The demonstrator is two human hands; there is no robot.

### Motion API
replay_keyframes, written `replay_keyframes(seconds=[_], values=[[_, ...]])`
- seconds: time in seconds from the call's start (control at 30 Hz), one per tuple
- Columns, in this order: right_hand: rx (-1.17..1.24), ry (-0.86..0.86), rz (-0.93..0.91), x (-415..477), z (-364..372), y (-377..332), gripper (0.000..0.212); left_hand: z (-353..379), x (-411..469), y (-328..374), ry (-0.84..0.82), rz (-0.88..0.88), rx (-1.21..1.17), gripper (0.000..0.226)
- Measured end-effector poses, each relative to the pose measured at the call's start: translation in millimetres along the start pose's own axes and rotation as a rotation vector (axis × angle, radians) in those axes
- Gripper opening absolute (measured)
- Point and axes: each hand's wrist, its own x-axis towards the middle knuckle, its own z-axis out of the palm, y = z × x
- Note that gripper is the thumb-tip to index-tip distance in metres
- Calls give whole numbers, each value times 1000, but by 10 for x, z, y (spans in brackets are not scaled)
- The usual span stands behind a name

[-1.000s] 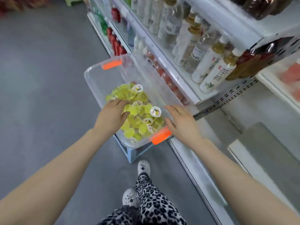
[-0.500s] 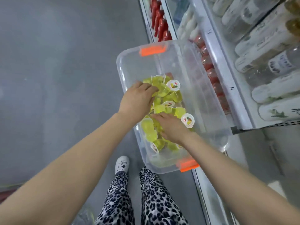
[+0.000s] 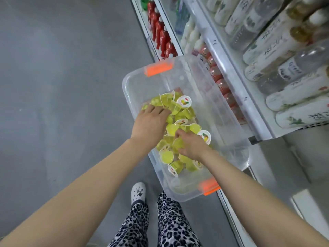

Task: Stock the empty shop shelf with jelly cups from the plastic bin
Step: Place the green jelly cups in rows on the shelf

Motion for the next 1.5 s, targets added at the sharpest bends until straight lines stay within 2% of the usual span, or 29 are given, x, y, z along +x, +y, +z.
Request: replay_keyframes(seconds=[0.13,0.2,0.4,0.57,0.63,0.73,0.87,1.0,1.13,1.27,1.5], values=[[24,177,153,-113,-270,332,45,-3,266,60,-240,-55,64,47],[43,241,144,-131,-295,422,44,68,494,91,-306,-104,40,49],[68,290,98,-94,-187,536,37,554,1016,157,-499,-161,31,58],[106,347,59,-138,-181,623,37,856,1106,195,-470,-237,-68,64],[149,363,67,-166,-212,625,38,851,1096,204,-438,-225,-82,60],[242,401,66,-233,-281,600,40,779,1056,190,-403,-211,-138,56],[337,492,42,-501,-354,522,38,455,923,275,-342,-207,-349,62],[399,664,87,-949,-347,389,36,98,675,385,-278,-65,-475,68],[497,859,217,-1504,-239,275,34,-209,371,600,-269,103,-541,63],[557,1081,353,-2154,-76,204,34,-455,97,964,-314,244,-601,60],[612,1355,611,-3386,376,139,33,-757,-482,1955,-423,539,-674,60]])
